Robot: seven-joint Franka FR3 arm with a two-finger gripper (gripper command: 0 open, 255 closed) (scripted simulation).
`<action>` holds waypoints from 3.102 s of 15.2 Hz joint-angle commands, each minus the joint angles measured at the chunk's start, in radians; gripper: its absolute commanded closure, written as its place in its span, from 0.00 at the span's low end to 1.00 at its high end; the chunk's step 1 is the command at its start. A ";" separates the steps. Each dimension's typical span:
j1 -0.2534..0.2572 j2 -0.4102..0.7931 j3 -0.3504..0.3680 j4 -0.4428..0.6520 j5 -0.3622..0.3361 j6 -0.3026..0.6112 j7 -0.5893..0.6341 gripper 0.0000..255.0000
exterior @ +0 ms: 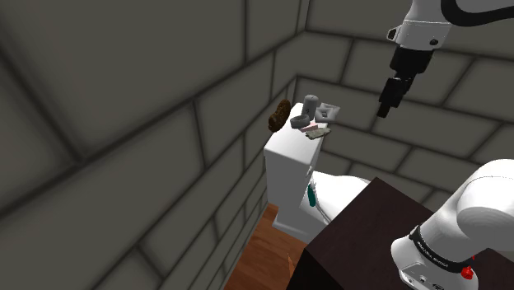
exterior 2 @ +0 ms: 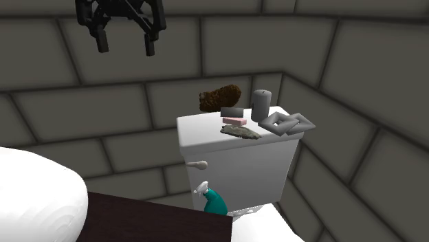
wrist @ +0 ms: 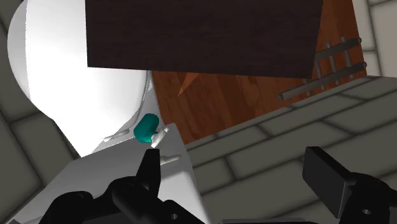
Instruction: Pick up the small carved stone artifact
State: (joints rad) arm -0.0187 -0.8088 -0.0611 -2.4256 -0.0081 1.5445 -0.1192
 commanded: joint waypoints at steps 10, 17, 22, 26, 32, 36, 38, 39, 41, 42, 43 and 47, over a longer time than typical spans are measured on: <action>0.018 0.150 -0.195 -0.080 -0.152 0.246 -0.365 0.00; 0.055 0.373 -0.343 -0.046 -0.204 0.459 -0.646 0.00; 0.097 0.574 -0.435 0.025 -0.170 0.601 -0.863 0.00; 0.122 0.753 -0.483 0.107 -0.087 0.696 -1.057 0.00; 0.095 1.026 -0.468 0.271 0.088 0.786 -1.353 0.00; 0.038 1.191 -0.410 0.406 0.174 0.813 -1.511 0.00; 0.009 1.268 -0.377 0.479 0.202 0.819 -1.576 0.00; -0.006 1.306 -0.361 0.517 0.213 0.821 -1.606 0.00; -0.011 1.319 -0.355 0.521 0.218 0.831 -1.611 0.00; -0.013 1.328 -0.352 0.520 0.222 0.841 -1.614 0.00; -0.016 1.338 -0.348 0.520 0.227 0.850 -1.616 0.00; -0.029 1.383 -0.331 0.520 0.249 0.893 -1.628 0.00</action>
State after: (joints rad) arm -0.0444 0.5606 -0.3975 -1.9044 0.2340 2.4233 -1.7445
